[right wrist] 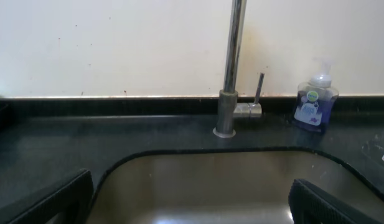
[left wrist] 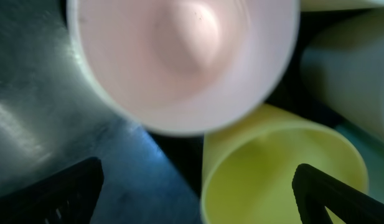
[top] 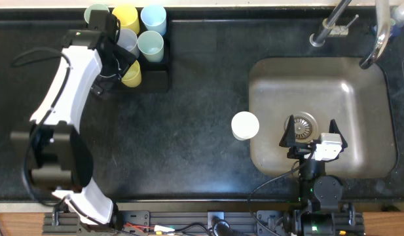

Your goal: Store Cups

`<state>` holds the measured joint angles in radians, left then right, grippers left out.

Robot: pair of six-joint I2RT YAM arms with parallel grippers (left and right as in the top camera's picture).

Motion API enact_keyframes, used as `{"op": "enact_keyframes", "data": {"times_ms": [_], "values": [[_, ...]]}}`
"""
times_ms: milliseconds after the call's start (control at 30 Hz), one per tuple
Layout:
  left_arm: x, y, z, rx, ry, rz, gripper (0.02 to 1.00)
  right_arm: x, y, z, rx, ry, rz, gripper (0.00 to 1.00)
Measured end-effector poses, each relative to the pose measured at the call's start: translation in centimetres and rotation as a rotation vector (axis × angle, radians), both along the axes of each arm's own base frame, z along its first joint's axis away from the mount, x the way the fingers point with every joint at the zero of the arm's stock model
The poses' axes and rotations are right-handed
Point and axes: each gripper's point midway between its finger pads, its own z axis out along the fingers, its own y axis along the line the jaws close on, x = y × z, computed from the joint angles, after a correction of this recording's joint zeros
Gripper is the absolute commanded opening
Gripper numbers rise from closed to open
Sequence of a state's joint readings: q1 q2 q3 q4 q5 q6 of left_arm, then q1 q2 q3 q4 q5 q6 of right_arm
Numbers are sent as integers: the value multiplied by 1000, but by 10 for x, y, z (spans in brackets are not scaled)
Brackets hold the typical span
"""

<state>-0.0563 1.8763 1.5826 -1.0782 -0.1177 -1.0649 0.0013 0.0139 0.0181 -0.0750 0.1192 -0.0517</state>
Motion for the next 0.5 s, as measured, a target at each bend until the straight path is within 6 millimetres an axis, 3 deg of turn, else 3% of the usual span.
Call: {"op": "enact_keyframes", "data": {"times_ms": [67, 167, 333, 400, 500], "values": [[-8, 0, 21, 5, -29, -33, 998, 0, 0, 0, 1, 0, 0, 998], [-30, 4, 73, 43, -109, -131, 998, 0, 0, 0, 1, 0, 0, 998], [-106, 13, 167, 173, -293, -370, 998, 0, 0, 0, 1, -1, 0, 998], [-133, 17, 185, 245, -391, -451, 998, 0, 0, 0, 0, 0, 0, 998], [-161, 22, 186, 373, -550, -550, 998, 0, 0, 0, 0, 0, 0, 998]]}}
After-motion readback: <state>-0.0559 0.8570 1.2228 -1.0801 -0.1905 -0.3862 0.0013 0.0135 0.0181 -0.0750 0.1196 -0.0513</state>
